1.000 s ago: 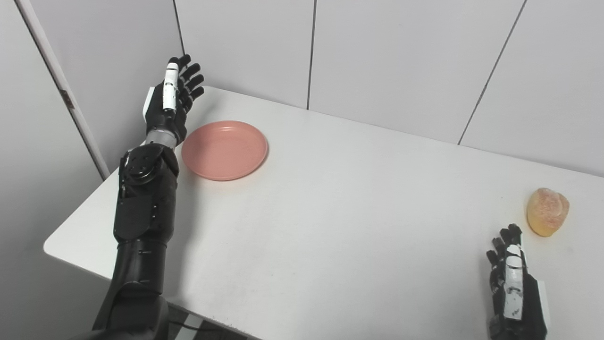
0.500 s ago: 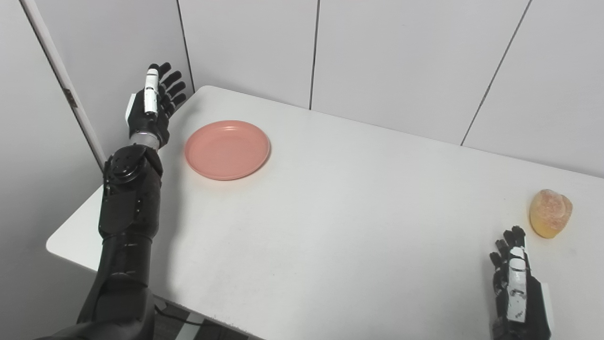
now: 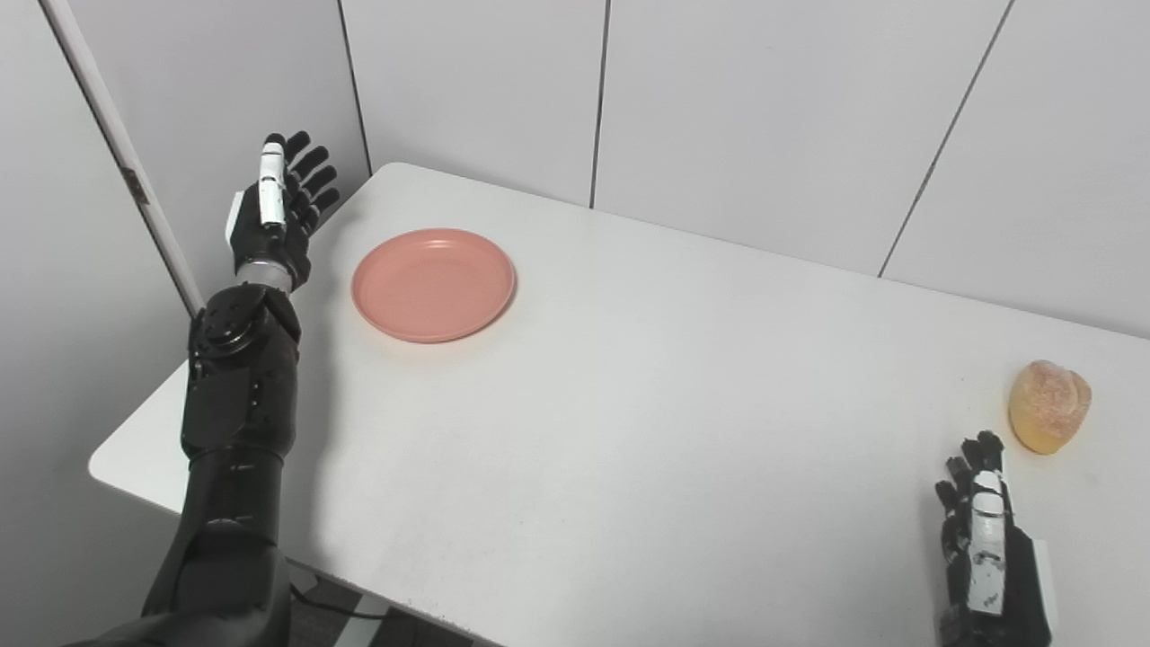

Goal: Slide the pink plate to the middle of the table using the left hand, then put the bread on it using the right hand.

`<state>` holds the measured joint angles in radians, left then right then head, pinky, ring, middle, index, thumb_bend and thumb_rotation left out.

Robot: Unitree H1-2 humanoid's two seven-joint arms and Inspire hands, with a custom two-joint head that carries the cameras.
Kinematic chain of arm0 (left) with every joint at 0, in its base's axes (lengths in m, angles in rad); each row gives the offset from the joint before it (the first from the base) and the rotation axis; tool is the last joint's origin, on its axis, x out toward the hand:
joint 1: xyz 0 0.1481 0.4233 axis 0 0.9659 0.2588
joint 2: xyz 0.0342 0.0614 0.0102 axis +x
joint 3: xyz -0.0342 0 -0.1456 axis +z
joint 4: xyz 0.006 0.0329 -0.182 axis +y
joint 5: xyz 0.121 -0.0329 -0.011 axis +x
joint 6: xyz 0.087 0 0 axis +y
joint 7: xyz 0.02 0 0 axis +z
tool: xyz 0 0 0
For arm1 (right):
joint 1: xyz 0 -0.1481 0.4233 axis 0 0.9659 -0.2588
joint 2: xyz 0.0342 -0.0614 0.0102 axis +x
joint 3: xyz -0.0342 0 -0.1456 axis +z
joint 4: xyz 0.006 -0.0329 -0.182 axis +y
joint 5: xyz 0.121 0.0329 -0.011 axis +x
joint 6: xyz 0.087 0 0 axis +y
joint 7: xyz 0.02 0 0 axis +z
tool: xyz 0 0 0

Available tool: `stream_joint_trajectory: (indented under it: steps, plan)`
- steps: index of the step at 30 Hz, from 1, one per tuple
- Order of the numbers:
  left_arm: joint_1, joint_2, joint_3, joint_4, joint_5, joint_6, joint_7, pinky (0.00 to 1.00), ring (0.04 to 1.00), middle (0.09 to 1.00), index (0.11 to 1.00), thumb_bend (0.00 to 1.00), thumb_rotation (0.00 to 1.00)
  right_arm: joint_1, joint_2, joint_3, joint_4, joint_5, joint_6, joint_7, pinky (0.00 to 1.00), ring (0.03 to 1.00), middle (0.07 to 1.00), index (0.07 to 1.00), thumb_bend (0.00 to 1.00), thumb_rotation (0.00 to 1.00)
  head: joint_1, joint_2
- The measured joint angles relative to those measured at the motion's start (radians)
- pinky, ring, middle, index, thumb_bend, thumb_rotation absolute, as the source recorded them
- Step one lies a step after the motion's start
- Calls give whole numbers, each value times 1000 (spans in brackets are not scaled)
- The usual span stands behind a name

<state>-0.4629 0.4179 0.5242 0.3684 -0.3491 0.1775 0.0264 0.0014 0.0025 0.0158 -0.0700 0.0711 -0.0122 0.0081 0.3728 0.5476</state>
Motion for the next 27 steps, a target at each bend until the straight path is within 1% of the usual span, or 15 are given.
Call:
stream_joint_trajectory:
  steps: [2, 6, 12, 16, 20, 24, 27]
  plan:
    - [2, 1, 1, 7, 0, 0, 0, 852, 848, 854, 847, 358, 1000, 0, -3, 0, 0, -2, 0, 0, 1000, 1000, 1000, 1000, 191, 1000, -2, 0]
    - [8, 1, 0, 17, -1, 0, 1, 877, 864, 876, 874, 357, 1000, 6, -5, -1, -7, -2, 7, 0, 1000, 1000, 1000, 1000, 193, 1000, 0, 3]
    - [12, 3, 1, 47, -7, 0, 0, 874, 862, 868, 864, 362, 1000, 8, -5, -2, -9, -1, 16, 0, 1000, 1000, 1000, 1000, 189, 1000, 0, 3]
    - [12, 3, 2, 94, -12, -6, 0, 852, 852, 861, 850, 345, 1000, 8, -5, -2, -10, -1, 18, 0, 1000, 1000, 1000, 1000, 186, 1000, 0, 3]
    - [14, 3, 0, 128, -22, -20, -2, 828, 862, 874, 866, 358, 1000, 9, -5, -4, -11, -1, 20, 0, 1000, 1000, 1000, 1000, 179, 1000, -2, 5]
    - [13, 3, 0, 164, -25, -33, -5, 860, 874, 876, 872, 360, 995, 8, -5, -4, -10, -1, 20, -1, 1000, 998, 1000, 1000, 190, 1000, -2, 5]
    - [13, 2, -2, 190, -29, -35, -5, 866, 880, 881, 874, 359, 1000, 8, -5, -4, -10, -1, 20, 0, 1000, 999, 1000, 1000, 192, 1000, -3, 5]
